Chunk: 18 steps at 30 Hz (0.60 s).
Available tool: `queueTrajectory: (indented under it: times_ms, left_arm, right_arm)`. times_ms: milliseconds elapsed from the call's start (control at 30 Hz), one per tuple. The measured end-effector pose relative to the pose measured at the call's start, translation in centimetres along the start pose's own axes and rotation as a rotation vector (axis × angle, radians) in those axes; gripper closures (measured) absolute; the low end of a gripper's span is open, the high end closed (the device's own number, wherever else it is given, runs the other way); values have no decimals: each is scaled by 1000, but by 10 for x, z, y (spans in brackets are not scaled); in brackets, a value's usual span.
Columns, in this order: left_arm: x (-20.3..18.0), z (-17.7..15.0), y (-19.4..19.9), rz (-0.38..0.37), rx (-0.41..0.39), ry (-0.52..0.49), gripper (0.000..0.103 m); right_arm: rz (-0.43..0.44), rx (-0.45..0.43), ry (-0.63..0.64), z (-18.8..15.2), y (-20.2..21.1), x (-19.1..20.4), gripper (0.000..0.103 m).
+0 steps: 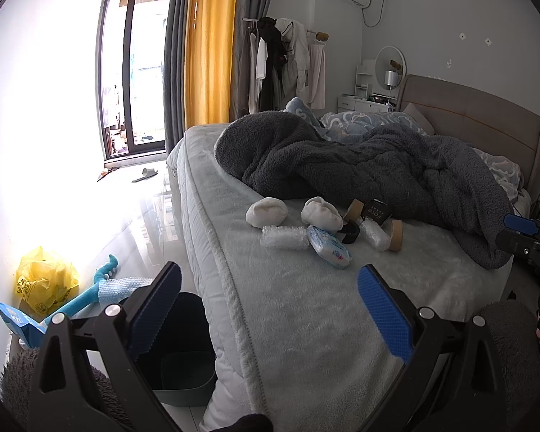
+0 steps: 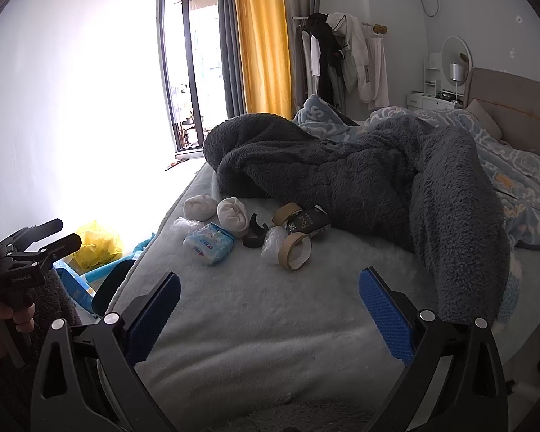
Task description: Collect trash
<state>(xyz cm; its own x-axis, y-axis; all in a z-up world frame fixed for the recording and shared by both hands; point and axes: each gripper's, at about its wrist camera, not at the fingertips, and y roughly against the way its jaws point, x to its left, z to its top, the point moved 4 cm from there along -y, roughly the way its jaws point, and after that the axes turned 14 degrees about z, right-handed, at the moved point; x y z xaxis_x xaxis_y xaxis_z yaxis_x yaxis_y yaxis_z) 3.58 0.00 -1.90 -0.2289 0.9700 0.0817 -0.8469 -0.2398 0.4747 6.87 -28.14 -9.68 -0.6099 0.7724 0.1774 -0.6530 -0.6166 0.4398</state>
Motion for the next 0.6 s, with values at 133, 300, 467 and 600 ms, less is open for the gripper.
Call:
queueTrajectory:
  times_ms: [133,300,467,600]
  left_arm:
    - [0,0,0,0,1,0,3]
    - [0,0,0,0,1,0,3]
    - [0,0,0,0,2,0,3]
    - [0,0,0,0,2,0,3]
  right_arm:
    - [0,0,0,-1,0,0,3]
    - [0,2,0,0,0,0,3]
    - [0,3,-1,0,0,0,3]
    - [-1,3,-1,-1,-1,0,3]
